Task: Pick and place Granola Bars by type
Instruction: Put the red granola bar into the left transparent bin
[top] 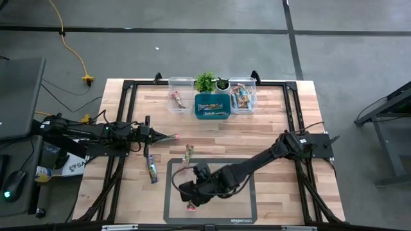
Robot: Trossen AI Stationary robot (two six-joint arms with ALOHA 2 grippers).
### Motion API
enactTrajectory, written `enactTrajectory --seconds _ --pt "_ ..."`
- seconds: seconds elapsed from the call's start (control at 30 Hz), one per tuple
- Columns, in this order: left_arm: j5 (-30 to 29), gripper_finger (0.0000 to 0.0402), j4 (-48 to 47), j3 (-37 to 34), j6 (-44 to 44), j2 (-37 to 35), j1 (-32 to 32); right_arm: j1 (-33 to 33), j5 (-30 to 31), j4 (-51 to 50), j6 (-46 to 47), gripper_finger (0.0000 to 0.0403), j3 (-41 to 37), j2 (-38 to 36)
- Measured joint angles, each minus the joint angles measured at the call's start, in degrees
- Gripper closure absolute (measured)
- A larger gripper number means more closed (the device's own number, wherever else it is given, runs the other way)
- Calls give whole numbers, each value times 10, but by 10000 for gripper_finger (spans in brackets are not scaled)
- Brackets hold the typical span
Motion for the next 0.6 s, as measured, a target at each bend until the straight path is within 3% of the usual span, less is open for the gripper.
enactTrajectory --seconds 0.6 --pt "0 400 0 0 0 0 0 -6 -66 73 29 174 -1 98"
